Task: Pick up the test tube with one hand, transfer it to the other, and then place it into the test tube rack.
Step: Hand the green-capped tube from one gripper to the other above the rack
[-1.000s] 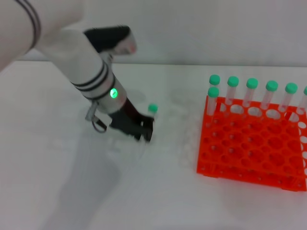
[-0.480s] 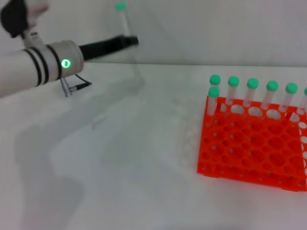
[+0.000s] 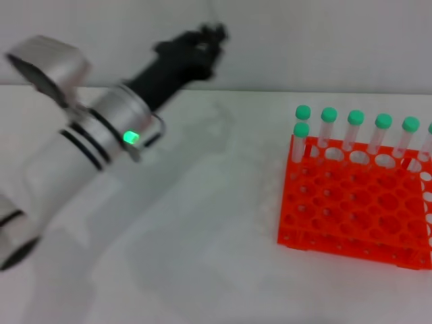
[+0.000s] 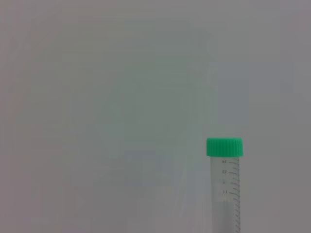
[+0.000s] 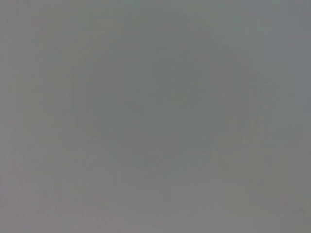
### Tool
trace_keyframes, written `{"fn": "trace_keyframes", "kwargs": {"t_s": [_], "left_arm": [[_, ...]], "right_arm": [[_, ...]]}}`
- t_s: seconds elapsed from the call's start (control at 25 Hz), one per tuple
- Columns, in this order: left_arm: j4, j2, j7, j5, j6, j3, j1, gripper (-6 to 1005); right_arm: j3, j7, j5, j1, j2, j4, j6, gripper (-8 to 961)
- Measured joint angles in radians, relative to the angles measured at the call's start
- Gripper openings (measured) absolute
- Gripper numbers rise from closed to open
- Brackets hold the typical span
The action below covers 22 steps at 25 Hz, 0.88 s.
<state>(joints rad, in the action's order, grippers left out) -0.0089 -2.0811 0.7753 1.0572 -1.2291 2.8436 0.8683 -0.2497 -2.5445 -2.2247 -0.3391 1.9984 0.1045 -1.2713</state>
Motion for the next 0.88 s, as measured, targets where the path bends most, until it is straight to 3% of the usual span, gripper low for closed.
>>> {"fn": "trace_keyframes", "kwargs": {"t_s": [0.2,0.44,0.56,0.68,0.88], "left_arm": [[0.211,-0.008,-0.328,-0.057,0.047,-0.001,0.006,192],[0.361,-0.017,-0.512,-0.110,0.179,-0.007,0.045,192],[0.399,-0.020,-0.528,-0.143,0.244,-0.009,0.067,192],[0.416,-0.024,-0.534,-0.170,0.283,-0.010,0.077,192],[0.439,-0.025,-0.538,-0.180,0.297,-0.010,0.081,192]], "right_arm": [[-0.136,0.286,0.068,0.050,-0.024,0.158,-0.016,857],[-0.269,0.473,0.238,0.057,-0.111,0.261,-0.220,857],[-0.306,0.511,0.348,0.024,-0.140,0.306,-0.338,857],[-0.320,0.526,0.438,-0.019,-0.136,0.345,-0.393,856],[-0.359,0.531,0.483,-0.073,-0.099,0.381,-0.408,856]]}}
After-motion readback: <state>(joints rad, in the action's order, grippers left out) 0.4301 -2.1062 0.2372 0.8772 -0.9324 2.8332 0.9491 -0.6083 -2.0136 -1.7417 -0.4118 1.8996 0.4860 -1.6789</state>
